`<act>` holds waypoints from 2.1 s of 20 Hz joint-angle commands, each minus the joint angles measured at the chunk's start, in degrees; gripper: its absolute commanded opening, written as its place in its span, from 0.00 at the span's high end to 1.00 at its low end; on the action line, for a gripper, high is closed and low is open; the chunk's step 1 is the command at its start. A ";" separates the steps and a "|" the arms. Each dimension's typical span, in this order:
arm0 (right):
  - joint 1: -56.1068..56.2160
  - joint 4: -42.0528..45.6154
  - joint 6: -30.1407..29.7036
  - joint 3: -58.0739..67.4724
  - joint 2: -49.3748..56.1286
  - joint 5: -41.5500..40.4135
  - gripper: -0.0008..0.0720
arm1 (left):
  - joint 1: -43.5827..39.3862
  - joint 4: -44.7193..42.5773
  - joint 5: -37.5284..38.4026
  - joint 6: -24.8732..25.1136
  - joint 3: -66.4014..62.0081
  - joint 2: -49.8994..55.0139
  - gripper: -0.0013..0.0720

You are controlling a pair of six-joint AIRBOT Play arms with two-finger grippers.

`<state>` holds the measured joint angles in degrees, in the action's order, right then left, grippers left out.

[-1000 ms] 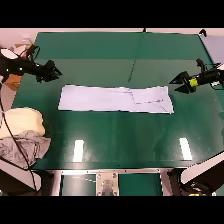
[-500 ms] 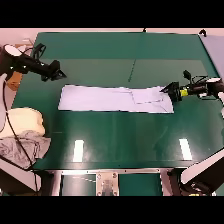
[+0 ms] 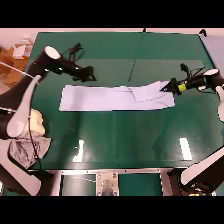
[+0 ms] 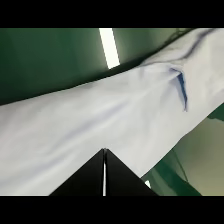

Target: Fold the shirts.

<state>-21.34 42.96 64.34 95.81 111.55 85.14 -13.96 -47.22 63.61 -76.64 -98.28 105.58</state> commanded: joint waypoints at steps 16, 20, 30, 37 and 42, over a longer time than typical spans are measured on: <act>15.85 9.31 18.21 9.07 -22.91 11.34 0.97 | -21.03 8.50 0.94 -5.35 -19.52 22.91 0.95; 21.40 9.38 19.80 9.07 -22.88 7.98 0.97 | -13.14 -0.85 12.09 -6.58 -19.50 13.81 0.95; 49.53 9.05 22.45 8.76 -9.62 -21.88 0.91 | 11.63 -19.06 32.00 -12.50 -19.37 -7.10 0.95; 62.64 9.60 22.47 10.08 1.11 -39.91 0.26 | 13.60 -18.80 31.21 -12.46 -18.60 -8.20 0.95; 42.97 16.24 28.20 14.03 -4.74 -20.04 0.26 | 13.60 -18.78 30.67 -12.26 -18.60 -8.20 0.95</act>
<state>30.30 56.21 89.86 108.55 109.06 56.05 -0.56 -65.98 94.76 -89.06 -116.88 97.54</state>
